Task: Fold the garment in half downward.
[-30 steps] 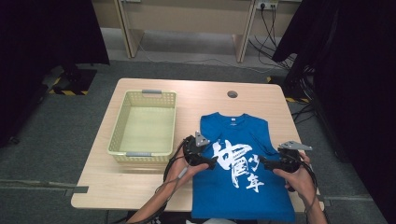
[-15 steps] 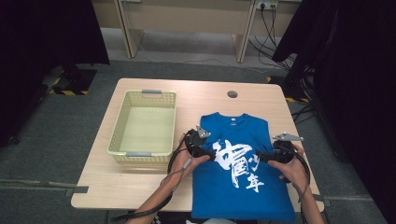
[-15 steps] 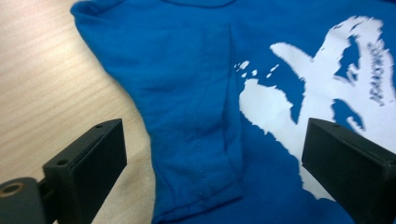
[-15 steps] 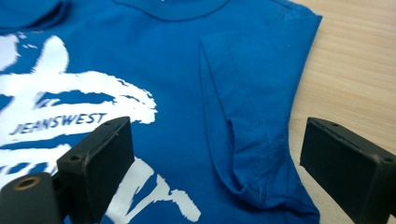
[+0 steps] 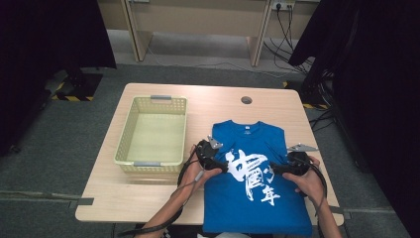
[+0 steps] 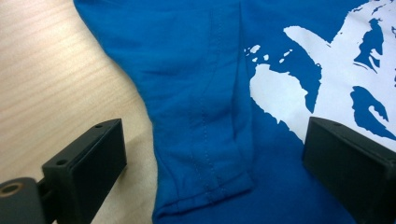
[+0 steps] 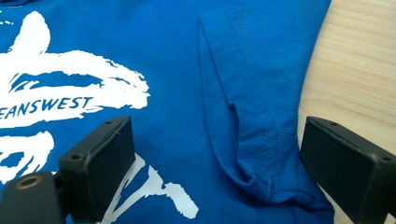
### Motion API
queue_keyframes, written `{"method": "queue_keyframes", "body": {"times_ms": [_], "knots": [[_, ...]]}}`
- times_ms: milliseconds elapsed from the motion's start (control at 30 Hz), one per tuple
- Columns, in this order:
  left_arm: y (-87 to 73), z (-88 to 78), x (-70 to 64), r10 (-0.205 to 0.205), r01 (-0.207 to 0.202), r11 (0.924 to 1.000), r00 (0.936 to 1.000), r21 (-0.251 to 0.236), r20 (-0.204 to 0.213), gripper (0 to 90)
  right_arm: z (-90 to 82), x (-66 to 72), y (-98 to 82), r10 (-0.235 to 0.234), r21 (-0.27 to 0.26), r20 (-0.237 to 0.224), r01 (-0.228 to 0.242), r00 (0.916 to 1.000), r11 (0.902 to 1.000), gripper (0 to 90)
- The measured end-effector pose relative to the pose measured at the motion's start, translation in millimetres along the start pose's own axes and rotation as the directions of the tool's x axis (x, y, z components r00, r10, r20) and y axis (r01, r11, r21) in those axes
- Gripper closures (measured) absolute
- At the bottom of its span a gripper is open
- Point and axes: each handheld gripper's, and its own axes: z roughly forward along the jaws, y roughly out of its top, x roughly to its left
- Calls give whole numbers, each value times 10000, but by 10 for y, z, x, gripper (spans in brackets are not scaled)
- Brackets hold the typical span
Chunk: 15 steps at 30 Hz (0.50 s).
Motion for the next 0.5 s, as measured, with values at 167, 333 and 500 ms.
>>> {"method": "queue_keyframes", "body": {"times_ms": [167, 333, 500], "knots": [[-48, -46, -17, 99, -100, 9999, 9999, 11, 96, 53, -49, 33, -54, -19, -11, -33, 19, 10000, 10000, 107], [-53, -60, -36, 112, -112, 9999, 9998, 55, 137, 54, -85, 52, -83, -69, 52, -55, 70, 10000, 10000, 107], [23, -88, -28, 215, -215, 9998, 9997, -3, 94, 64, -103, 20, -33, 232, 7, -207, -232, 9995, 9997, 103]]}}
